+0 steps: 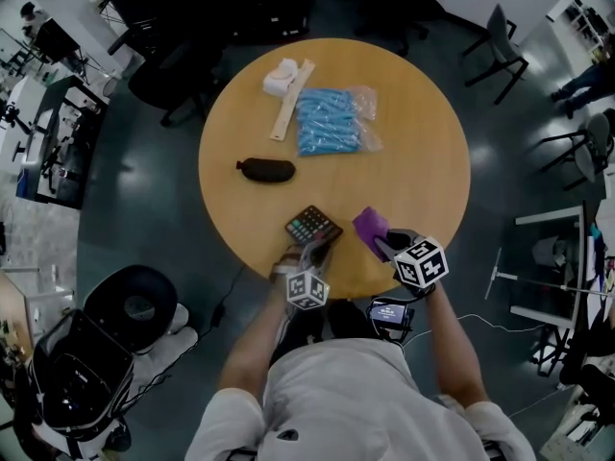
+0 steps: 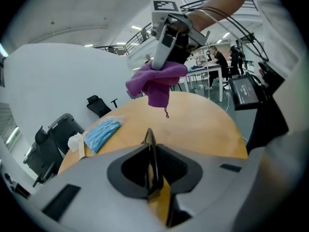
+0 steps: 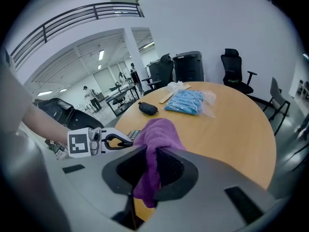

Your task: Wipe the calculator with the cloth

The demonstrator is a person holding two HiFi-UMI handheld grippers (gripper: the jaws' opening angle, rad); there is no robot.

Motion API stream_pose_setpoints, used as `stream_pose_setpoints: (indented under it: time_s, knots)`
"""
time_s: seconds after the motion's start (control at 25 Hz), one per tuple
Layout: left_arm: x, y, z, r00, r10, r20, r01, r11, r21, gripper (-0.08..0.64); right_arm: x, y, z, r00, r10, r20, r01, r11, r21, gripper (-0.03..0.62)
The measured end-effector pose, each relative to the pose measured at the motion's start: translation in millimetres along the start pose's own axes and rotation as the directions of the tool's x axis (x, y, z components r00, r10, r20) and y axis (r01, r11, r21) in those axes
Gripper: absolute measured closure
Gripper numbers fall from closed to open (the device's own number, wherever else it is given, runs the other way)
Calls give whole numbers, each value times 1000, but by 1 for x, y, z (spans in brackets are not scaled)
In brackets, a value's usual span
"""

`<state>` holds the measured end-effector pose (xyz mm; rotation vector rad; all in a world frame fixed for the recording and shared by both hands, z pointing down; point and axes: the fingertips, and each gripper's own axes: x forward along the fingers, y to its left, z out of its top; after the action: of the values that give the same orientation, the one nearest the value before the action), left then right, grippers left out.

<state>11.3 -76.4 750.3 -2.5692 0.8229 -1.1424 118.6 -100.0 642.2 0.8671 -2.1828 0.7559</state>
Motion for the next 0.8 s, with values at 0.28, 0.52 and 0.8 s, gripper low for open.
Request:
stream_pose_setpoints:
  time_s: [0.28, 0.52, 0.8]
  knots:
    - [5, -16, -6, 994, 47, -101, -28, 984, 177, 508, -6, 5, -10, 1000, 8, -5, -8, 1000, 12, 532]
    - [12, -35, -31, 984, 32, -177, -6, 989, 150, 483, -11, 7, -19, 1000, 10, 0, -10, 999, 30, 532]
    - [8, -39, -44, 976, 38, -215, -8, 991, 137, 474, -15, 6, -27, 1000, 10, 2, -10, 999, 39, 532]
